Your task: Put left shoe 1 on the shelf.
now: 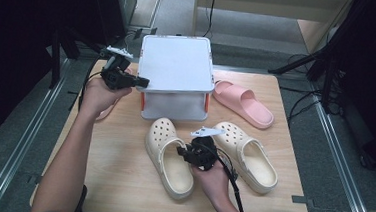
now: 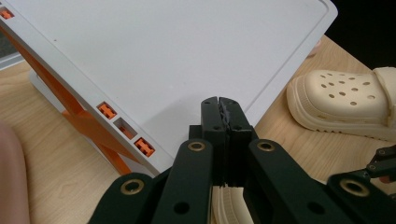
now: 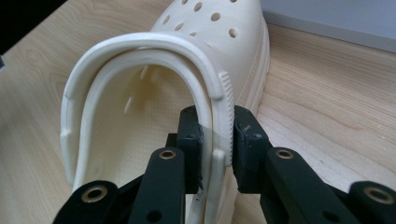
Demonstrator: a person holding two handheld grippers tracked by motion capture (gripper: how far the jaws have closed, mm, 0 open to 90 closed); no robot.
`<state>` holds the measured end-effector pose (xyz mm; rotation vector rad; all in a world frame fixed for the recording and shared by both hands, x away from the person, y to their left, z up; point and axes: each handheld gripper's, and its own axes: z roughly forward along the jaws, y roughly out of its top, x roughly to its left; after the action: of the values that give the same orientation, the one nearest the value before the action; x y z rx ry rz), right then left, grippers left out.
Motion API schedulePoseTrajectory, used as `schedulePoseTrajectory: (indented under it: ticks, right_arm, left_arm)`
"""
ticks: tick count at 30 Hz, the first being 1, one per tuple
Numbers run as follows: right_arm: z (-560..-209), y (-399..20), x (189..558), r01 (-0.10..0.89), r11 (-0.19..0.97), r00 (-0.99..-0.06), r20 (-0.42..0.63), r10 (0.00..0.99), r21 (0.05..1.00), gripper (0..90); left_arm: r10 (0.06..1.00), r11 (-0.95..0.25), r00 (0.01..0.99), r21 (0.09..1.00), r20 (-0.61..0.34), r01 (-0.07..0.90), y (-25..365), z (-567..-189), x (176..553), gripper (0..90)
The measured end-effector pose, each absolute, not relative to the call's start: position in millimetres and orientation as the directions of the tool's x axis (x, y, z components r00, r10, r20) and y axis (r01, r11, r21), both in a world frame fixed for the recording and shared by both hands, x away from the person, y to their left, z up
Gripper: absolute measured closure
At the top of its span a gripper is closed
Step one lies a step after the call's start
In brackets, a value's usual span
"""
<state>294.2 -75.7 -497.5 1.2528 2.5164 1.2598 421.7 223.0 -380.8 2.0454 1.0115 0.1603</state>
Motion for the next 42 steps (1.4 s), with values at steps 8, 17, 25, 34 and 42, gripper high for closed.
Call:
schedulePoseTrajectory:
  ticks: [8, 17, 25, 34, 42]
  right_arm:
    - [-480.7, -71.6, 302.5, 0.609, 0.351, -0.679, 0.239, 0.695, 0.711, 78.5]
    - [-464.6, -67.6, 329.0, 0.593, 0.331, -0.664, 0.213, 0.717, 0.734, 78.4]
    - [-467.4, -57.8, 367.5, 0.622, 0.280, -0.612, 0.231, 0.756, 0.732, 78.3]
    - [-472.5, -41.6, 391.8, 0.622, 0.219, -0.561, 0.233, 0.794, 0.752, 78.1]
    - [-487.8, -31.0, 394.8, 0.625, 0.221, -0.539, 0.210, 0.815, 0.748, 76.3]
  left_arm:
    - [0.709, -0.331, 0.667, 0.727, -0.229, 0.601, 223.3, -381.1, 421.1, 89.9]
    - [0.711, -0.332, 0.668, 0.732, -0.221, 0.595, 223.3, -381.5, 419.9, 89.9]
    - [0.711, -0.327, 0.666, 0.734, -0.223, 0.595, 222.7, -382.0, 419.6, 89.9]
    - [0.710, -0.329, 0.669, 0.735, -0.221, 0.592, 222.8, -382.1, 419.6, 89.9]
    - [0.709, -0.329, 0.670, 0.737, -0.221, 0.591, 222.6, -382.3, 419.3, 89.9]
